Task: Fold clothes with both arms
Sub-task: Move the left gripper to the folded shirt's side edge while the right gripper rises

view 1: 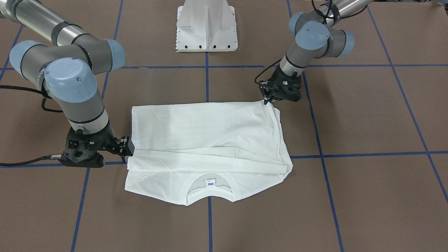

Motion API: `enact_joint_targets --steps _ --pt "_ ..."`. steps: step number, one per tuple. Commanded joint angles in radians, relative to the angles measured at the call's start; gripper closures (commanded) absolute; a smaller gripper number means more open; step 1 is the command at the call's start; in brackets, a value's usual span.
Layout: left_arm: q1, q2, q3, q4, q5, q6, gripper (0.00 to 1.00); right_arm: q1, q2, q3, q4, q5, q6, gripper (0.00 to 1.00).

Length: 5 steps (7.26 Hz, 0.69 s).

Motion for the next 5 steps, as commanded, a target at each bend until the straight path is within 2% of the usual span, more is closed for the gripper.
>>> enact_joint_targets --steps 1,3,5 --pt "-0.011 0.010 -0.022 0.009 0.002 0.006 1.00 0.000 -0.002 0.004 0.000 -0.001 0.000 0.00" --pt "-0.078 0.030 -0.017 0.025 0.005 0.050 1.00 0.000 -0.002 0.004 0.000 -0.002 0.000 0.00" --pt "-0.181 0.027 -0.008 0.125 0.008 0.200 1.00 0.000 -0.001 0.004 0.000 -0.002 0.003 0.00"
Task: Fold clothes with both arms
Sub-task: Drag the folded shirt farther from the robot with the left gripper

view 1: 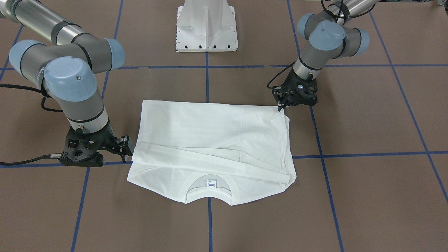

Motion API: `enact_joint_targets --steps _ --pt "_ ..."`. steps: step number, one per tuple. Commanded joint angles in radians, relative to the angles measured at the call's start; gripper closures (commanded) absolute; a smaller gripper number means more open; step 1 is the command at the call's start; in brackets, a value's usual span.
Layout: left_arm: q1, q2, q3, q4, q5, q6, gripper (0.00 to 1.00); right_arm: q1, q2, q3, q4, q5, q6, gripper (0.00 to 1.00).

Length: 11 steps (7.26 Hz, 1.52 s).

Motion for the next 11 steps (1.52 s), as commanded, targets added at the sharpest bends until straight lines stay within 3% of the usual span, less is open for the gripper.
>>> enact_joint_targets --steps 1,3,6,9,11 --pt "-0.112 -0.003 0.023 0.064 0.004 0.157 1.00 -0.002 0.001 0.002 0.000 0.000 0.005 0.00" --pt "-0.175 -0.052 0.116 0.064 0.052 0.259 1.00 -0.003 0.001 0.003 0.000 -0.002 0.008 0.00" --pt "-0.234 -0.219 0.352 0.052 0.082 0.334 1.00 -0.008 0.004 0.003 0.000 -0.002 0.011 0.00" --pt "-0.306 -0.435 0.667 -0.007 0.082 0.440 1.00 -0.008 0.010 0.003 0.000 0.000 0.014 0.00" --pt "-0.353 -0.468 0.724 -0.043 0.074 0.523 1.00 -0.008 0.013 0.015 0.000 0.003 0.016 0.00"
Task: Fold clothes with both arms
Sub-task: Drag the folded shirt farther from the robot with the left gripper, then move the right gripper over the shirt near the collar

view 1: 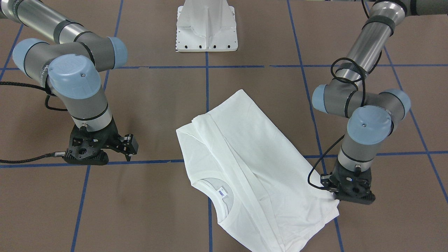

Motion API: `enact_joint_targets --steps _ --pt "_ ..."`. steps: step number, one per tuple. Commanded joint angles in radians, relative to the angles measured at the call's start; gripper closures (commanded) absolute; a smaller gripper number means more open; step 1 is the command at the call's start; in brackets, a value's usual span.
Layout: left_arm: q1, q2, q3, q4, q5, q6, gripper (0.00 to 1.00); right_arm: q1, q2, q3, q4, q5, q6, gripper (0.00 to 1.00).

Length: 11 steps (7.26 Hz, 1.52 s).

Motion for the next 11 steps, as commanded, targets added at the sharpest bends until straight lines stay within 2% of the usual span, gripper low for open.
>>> enact_joint_targets --steps 1,2,3,4,5,8,11 --pt "-0.040 -0.024 0.036 -0.028 -0.011 0.062 0.13 -0.014 0.008 0.006 0.000 0.002 0.032 0.00" --pt "-0.050 -0.024 0.036 -0.052 -0.054 0.062 0.00 -0.035 0.030 0.003 0.000 -0.001 0.088 0.00" --pt "-0.095 -0.020 0.032 -0.060 -0.188 0.064 0.00 -0.064 0.062 -0.015 -0.002 -0.007 0.139 0.00" --pt "-0.102 0.002 0.010 -0.080 -0.232 0.062 0.00 -0.093 0.109 -0.058 -0.002 -0.026 0.228 0.00" --pt "-0.102 0.026 -0.010 -0.098 -0.234 0.061 0.00 -0.132 0.172 -0.117 -0.002 -0.064 0.326 0.00" --pt "-0.102 0.031 -0.019 -0.099 -0.235 0.052 0.00 -0.231 0.178 -0.194 0.139 -0.139 0.675 0.01" --pt "-0.102 0.033 -0.025 -0.099 -0.234 0.050 0.00 -0.290 0.186 -0.218 0.140 -0.156 0.875 0.06"
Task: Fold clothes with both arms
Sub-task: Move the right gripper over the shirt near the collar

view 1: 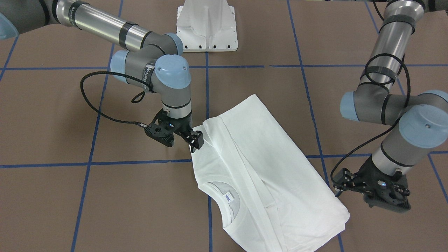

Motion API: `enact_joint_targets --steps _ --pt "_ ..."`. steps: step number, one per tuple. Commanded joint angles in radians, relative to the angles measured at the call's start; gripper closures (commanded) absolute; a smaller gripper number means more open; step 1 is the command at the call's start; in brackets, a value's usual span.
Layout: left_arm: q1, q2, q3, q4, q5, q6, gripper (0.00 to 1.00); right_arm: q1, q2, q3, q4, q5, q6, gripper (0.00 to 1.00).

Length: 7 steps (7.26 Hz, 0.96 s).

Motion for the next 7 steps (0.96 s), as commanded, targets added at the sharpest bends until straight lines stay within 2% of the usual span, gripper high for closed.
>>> enact_joint_targets --steps 1,3,7 --pt "0.000 0.000 -0.003 0.001 0.000 0.000 0.00 -0.040 0.010 -0.010 0.003 -0.023 0.112 0.09" --pt "0.000 0.000 -0.003 0.001 0.000 0.000 0.00 -0.060 0.040 -0.053 0.001 -0.026 0.160 0.18" --pt "0.001 0.000 -0.003 0.000 0.000 -0.003 0.00 -0.069 0.036 -0.053 -0.008 -0.028 0.151 0.18"
